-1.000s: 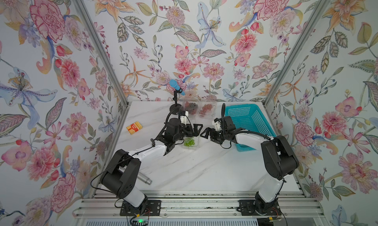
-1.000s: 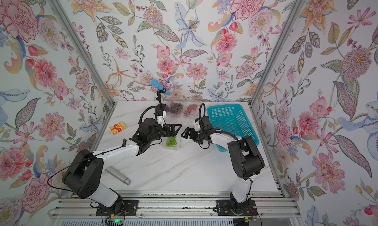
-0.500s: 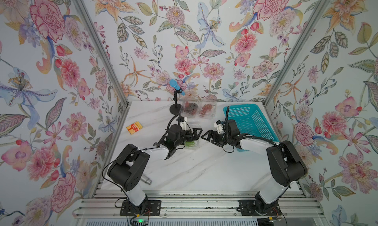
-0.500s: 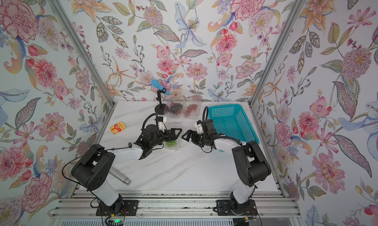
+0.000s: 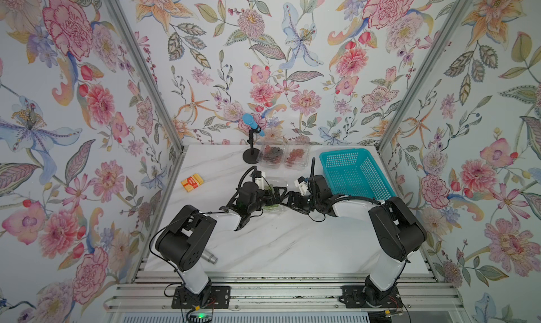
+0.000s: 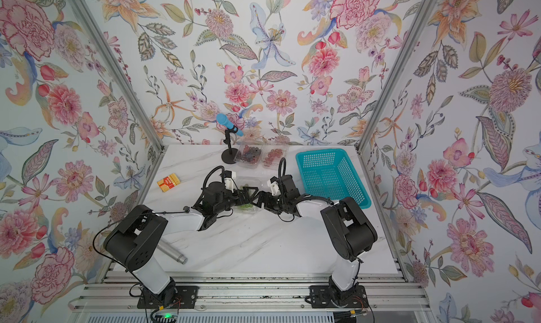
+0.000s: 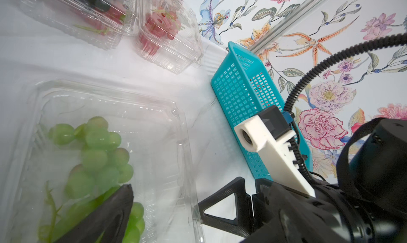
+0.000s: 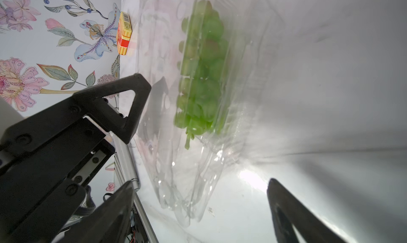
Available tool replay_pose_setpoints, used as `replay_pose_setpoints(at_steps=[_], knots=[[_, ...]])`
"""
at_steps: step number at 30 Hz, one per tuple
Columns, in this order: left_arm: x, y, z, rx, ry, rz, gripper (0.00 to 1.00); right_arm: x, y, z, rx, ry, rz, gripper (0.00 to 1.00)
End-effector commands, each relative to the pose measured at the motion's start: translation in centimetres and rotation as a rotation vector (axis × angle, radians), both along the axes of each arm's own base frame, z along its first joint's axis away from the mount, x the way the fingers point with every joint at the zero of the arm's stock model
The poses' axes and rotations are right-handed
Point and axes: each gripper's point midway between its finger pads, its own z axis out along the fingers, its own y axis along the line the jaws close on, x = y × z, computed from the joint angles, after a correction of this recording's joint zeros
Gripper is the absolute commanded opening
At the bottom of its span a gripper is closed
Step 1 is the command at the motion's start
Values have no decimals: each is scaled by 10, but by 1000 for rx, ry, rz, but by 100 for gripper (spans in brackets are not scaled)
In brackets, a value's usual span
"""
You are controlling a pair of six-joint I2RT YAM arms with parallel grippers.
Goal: Pack grapes into containers
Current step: Move the packing box to the center of the board.
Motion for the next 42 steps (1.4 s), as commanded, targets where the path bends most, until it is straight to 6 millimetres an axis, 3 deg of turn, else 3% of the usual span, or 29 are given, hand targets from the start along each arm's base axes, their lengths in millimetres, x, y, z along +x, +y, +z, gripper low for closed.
replay_pose_setpoints(at_steps=[1,9,13,14,16,22,31,33,39,42], knots=[[4,17,8,-17,-10,53,100,9,16,9,53,-16,3,88],[7,39,18,-24,-29,80,100,19,36,9,64,-20,3,73],[8,48,23,-12,-36,94,100,26,51,8,75,-21,-4,70],[7,51,38,-22,-68,99,100,29,55,8,79,-21,-10,69],[7,56,43,-11,-77,110,100,35,65,7,88,-15,-12,67],[6,66,44,-3,-75,133,100,50,85,8,109,-5,-12,65],[13,64,25,-15,-49,150,100,52,55,14,127,-12,-49,68],[17,62,11,0,-22,151,100,55,48,14,130,-12,-58,70],[19,58,-5,0,9,148,100,71,25,21,107,-36,-93,83],[17,58,-9,-2,19,150,100,82,13,26,87,-45,-119,100]])
